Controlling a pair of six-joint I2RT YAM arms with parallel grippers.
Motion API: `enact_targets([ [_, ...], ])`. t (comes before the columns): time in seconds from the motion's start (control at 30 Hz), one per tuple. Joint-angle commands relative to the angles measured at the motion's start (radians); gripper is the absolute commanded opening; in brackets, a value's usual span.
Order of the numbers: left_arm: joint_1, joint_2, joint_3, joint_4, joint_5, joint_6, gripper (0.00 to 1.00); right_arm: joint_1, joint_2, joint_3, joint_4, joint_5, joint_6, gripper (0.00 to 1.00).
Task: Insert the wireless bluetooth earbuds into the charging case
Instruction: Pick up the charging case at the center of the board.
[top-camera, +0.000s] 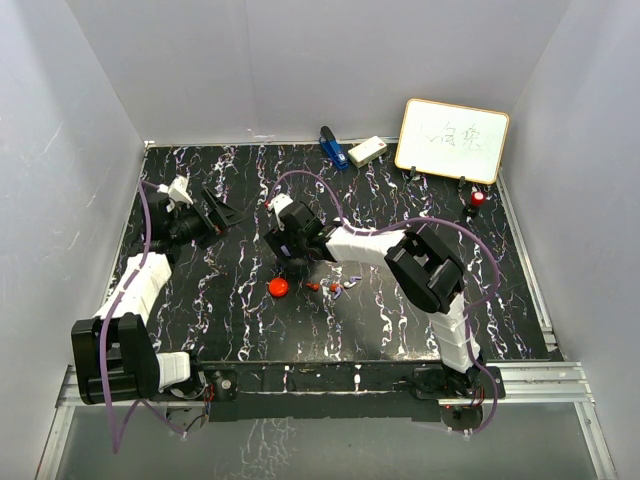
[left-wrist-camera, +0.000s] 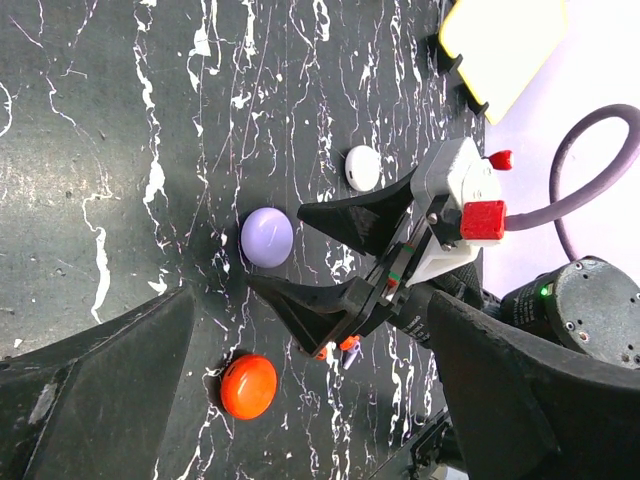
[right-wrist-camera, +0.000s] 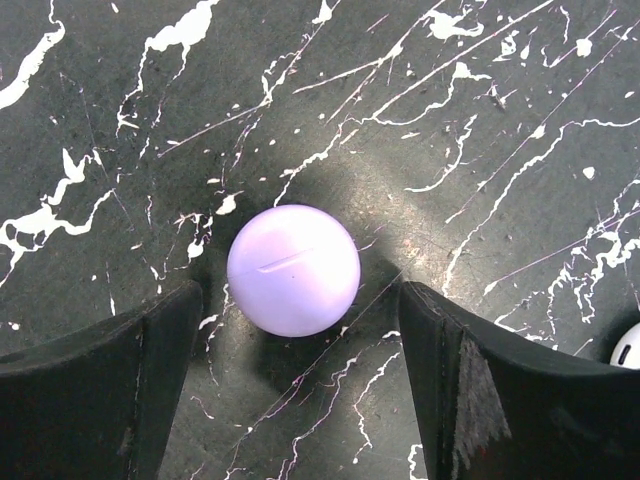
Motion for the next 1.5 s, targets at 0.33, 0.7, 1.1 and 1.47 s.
enact_targets([
  [0.33, 0.049, -0.029, -0.04, 0.106, 0.112, -0.063, 0.99, 0.008, 0.046, 0.033, 0.061, 0.001, -0.018, 0.68],
  [0.7, 0.061, -0.019, -0.057, 0.175, 0.151, -0.079, 0.99, 0.008, -0.012, -0.006, 0.082, 0.019, -0.026, 0.2],
  [1.1, 0.029, 0.041, -0.222, 0.706, 0.27, -0.384, 0.99, -0.061, -0.401, -0.297, 0.358, -0.307, -0.206, 0.0],
  [1.47, -0.134, 0.105, -0.201, 0.782, 0.198, -0.4, 0.92, -0.08, -0.473, -0.329, 0.363, -0.427, -0.221, 0.0],
])
